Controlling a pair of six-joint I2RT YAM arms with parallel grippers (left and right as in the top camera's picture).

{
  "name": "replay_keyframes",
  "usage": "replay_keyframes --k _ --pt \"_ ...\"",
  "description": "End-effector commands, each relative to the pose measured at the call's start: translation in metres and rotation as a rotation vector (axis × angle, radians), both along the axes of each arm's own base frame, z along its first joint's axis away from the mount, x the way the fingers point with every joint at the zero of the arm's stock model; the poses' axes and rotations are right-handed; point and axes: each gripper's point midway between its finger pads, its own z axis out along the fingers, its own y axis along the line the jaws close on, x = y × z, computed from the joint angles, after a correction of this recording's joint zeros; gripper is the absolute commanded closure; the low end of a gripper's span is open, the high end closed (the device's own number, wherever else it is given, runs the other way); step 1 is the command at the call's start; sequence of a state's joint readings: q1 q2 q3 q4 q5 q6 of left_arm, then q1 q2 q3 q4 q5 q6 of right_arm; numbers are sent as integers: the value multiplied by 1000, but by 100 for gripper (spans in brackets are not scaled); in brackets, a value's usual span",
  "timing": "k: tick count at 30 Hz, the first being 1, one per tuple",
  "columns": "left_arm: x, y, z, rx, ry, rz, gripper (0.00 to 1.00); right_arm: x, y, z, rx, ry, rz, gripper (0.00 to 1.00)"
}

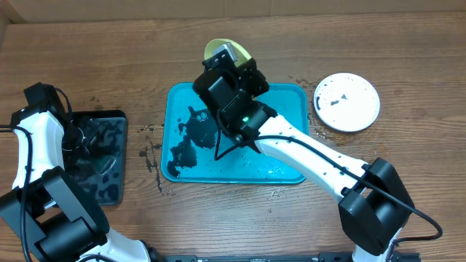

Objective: Clean dirty plates on tray and stack at the side
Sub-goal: 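Lift the yellow-green plate off the tray toward the right stack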

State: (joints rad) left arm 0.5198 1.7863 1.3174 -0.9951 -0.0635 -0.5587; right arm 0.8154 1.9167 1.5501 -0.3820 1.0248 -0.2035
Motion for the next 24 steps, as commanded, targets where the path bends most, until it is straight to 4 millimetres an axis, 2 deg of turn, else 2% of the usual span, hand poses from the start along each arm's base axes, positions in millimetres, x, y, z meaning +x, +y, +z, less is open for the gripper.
replay_keyframes --k 1,4,9,12,13,16,19,22,24 --pt "5 3 8 9 -28 6 0 -2 -12 45 136 -80 -20 97" --pt "5 3 8 9 -28 6 0 -1 -14 44 211 -44 7 96" --pt "5 3 8 9 -28 6 0 5 -26 27 443 128 63 96" --pt "5 3 8 9 -28 6 0 3 -35 31 409 158 97 96" --pt "5 3 8 9 -28 6 0 2 -36 34 351 166 131 96" --pt "5 3 8 9 -28 6 0 -7 -23 30 201 214 241 96" --pt "5 3 8 9 -28 6 0 -29 0 13 79 315 386 96" --pt "5 3 8 9 -28 6 0 -45 14 5 46 357 433 96" --pt "5 3 8 9 -28 6 0 -47 19 6 77 348 427 96"
